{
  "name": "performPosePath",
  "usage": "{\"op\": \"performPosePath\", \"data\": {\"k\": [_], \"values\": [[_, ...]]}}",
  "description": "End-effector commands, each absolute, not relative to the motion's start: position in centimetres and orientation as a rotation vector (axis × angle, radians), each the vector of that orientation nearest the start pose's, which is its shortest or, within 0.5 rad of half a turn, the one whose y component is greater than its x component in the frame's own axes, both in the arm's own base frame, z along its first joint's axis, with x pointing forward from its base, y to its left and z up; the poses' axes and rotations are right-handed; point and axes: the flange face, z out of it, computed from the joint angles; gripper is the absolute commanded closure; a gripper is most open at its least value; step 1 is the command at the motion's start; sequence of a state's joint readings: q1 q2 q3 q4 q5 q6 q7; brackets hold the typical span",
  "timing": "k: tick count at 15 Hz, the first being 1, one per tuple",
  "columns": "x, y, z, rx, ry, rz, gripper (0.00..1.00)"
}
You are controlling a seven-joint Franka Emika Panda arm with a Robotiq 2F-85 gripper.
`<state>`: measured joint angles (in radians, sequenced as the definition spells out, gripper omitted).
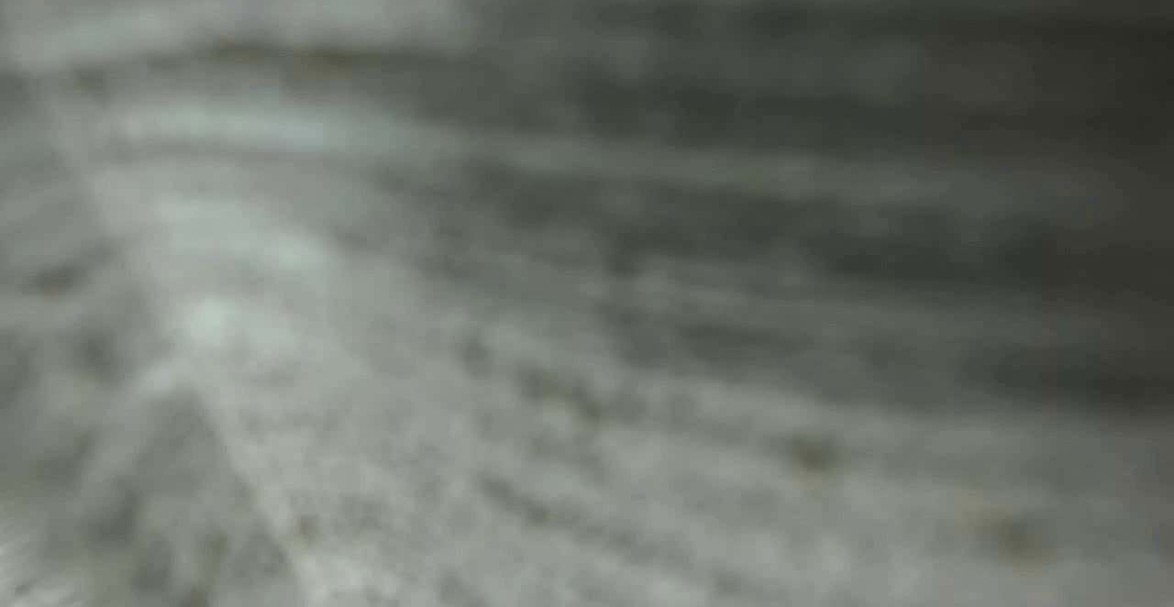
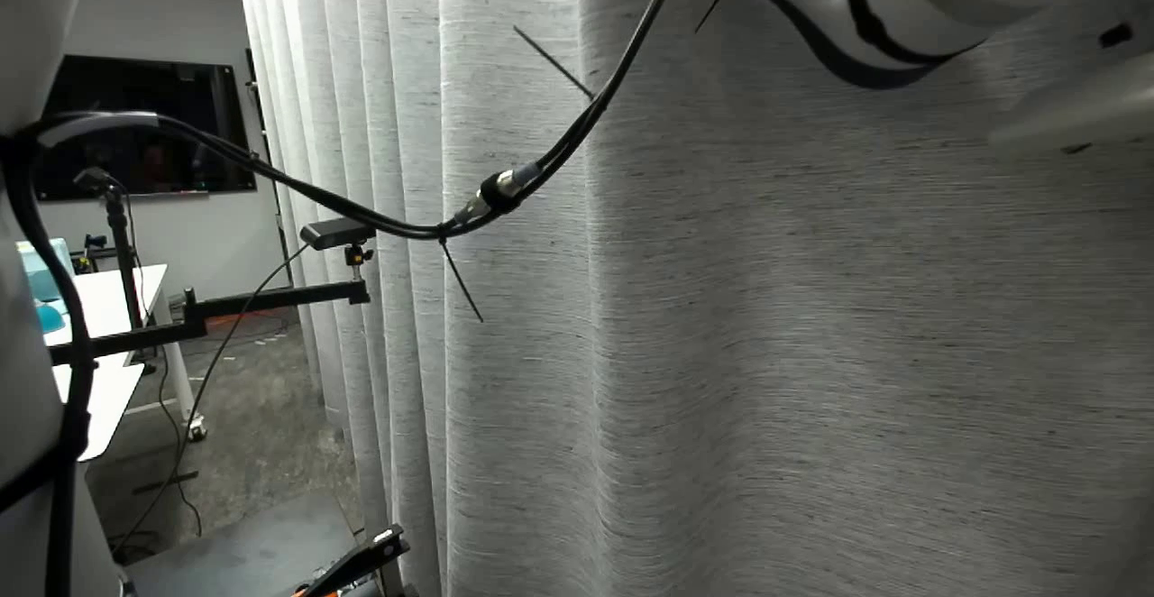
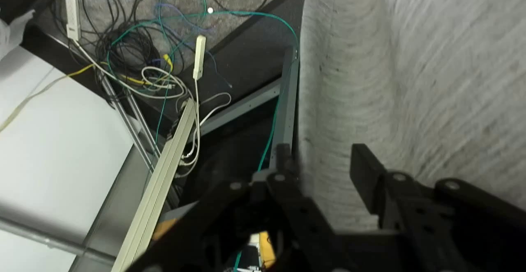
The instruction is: Pull the curtain to the right
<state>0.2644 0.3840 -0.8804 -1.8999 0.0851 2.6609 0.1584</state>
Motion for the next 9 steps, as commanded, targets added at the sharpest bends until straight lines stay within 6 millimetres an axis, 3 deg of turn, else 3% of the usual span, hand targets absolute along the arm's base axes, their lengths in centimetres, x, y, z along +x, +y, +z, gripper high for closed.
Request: {"op": "performPosePath", "data": {"k": [1,5,9], "values": [[55.0,-31.2,40.2,-3.158,1.170,-0.629,0.27],[54.1,-26.7,39.0,-3.200,0.969,-0.532,0.00],[52.4,-20.0,39.7,-3.227,0.606,-0.455,0.00]]}}
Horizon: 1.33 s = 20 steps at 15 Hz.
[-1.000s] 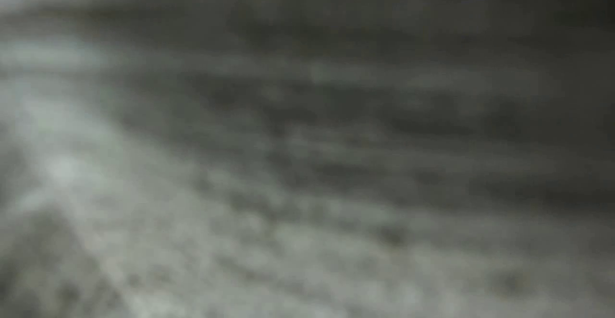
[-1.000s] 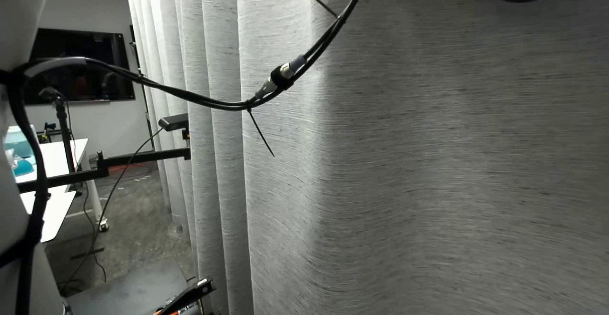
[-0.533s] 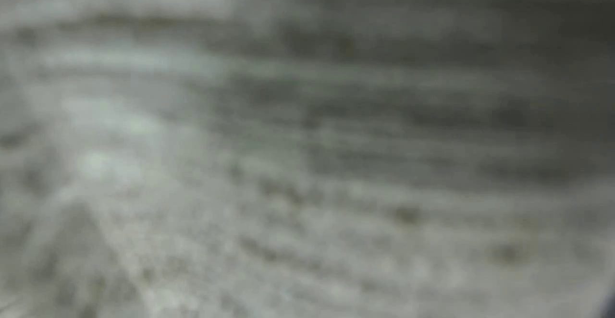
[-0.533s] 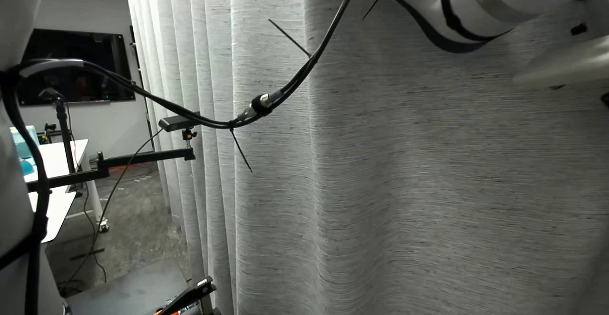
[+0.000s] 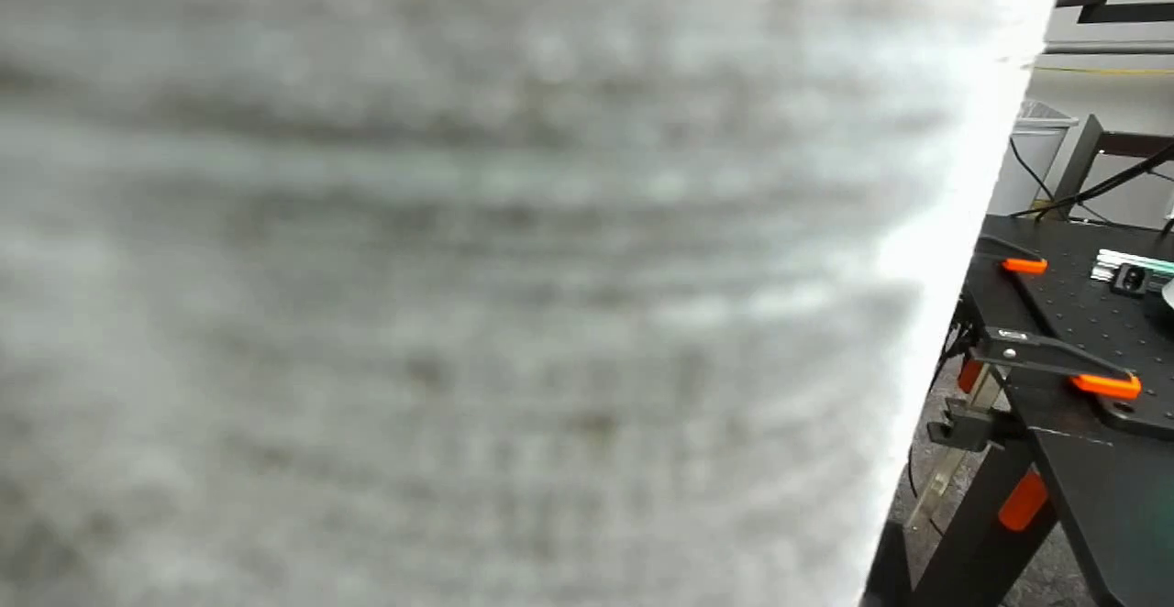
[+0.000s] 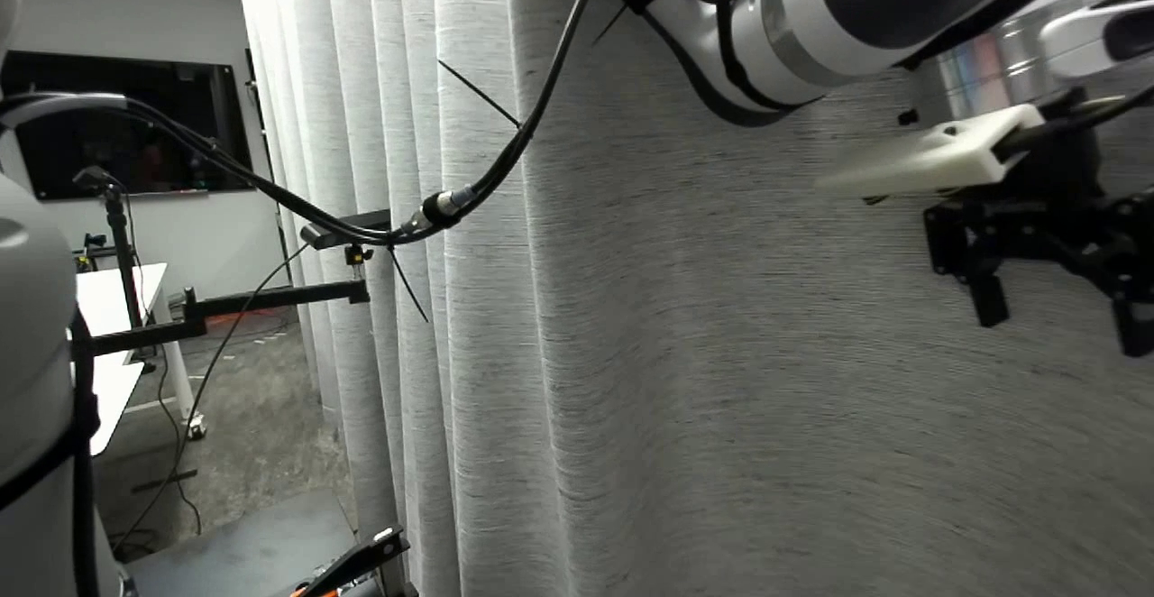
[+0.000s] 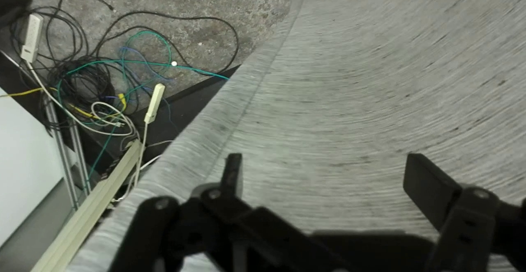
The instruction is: Pull the curtain to the right
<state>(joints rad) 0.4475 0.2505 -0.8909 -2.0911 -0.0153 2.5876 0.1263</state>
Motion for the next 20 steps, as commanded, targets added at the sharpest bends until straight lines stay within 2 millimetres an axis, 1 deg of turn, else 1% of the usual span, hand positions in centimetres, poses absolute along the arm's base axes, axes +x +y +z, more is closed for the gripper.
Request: {"op": "performPosePath", "data": {"k": [1,4,5,7,9,12,13,14,15,20], "values": [[52.1,-18.6,40.1,-3.237,0.519,-0.450,0.00],[50.8,-15.0,41.8,-3.258,0.258,-0.437,0.00],[50.0,-14.2,43.8,-3.285,0.179,-0.468,0.00],[48.2,-12.2,45.2,-3.284,0.058,-0.451,0.00],[46.4,-10.7,46.4,-3.263,-0.027,-0.423,0.00],[44.1,-9.6,47.4,-3.230,-0.109,-0.357,0.00],[46.4,-10.0,46.5,-3.260,-0.052,-0.381,0.00],[45.9,-9.8,46.9,-3.256,-0.057,-0.381,0.00],[45.8,-9.8,46.9,-3.262,-0.051,-0.382,0.00],[46.1,-9.9,46.2,-3.270,-0.045,-0.355,0.00]]}}
